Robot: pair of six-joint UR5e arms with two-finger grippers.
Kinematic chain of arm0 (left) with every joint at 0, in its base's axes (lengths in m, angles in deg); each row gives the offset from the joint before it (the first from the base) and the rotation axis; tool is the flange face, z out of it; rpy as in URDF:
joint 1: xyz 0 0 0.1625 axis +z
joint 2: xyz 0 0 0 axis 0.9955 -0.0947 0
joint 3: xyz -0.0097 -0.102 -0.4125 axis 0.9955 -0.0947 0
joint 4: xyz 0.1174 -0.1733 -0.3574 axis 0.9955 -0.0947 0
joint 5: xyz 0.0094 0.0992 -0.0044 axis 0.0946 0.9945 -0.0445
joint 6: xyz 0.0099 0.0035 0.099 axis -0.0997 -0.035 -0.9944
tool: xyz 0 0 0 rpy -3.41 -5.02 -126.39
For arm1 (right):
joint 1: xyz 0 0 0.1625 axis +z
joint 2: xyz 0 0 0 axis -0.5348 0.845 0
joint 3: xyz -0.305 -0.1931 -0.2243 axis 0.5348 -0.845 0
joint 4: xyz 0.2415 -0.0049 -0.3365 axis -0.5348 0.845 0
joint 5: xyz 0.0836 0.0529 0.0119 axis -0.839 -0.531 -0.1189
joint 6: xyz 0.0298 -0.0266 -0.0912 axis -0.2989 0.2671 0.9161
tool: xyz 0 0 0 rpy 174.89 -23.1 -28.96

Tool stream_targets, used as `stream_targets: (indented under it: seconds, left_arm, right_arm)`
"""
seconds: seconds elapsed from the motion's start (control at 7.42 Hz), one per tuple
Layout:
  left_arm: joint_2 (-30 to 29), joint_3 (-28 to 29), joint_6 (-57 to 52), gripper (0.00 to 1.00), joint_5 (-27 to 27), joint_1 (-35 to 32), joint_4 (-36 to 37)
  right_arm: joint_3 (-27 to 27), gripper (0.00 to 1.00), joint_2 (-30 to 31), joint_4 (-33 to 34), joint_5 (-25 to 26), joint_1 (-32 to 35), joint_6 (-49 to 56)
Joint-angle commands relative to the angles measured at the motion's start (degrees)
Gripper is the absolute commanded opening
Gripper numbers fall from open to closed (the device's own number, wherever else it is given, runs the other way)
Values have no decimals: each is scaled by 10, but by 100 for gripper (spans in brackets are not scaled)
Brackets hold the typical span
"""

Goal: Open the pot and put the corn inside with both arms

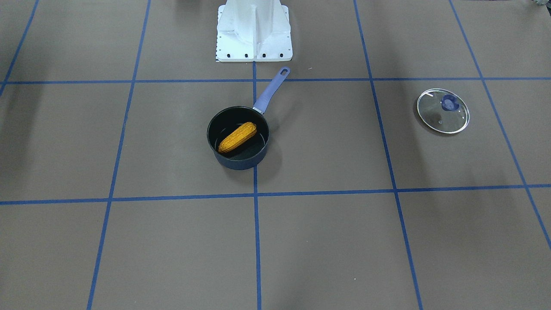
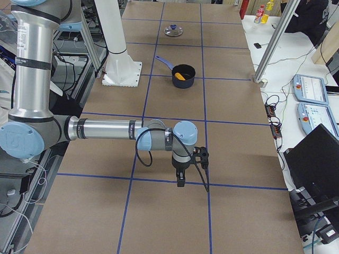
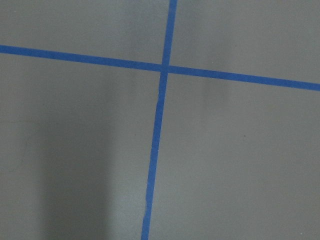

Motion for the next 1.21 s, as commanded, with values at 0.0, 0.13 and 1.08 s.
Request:
stream_targets:
  seconds: [0.0,0.13,1.08]
  left_arm:
    - [0,0,0,99,0,0,0]
    - [0,0,0,99,0,0,0]
    - [3,-2,0,99,0,0,0]
  right_arm:
    - [0,100,2,0,2,4,-3]
    - [-2,100,0,0,1,3,-5]
    - [0,100,-8,-1,-2,3,-7]
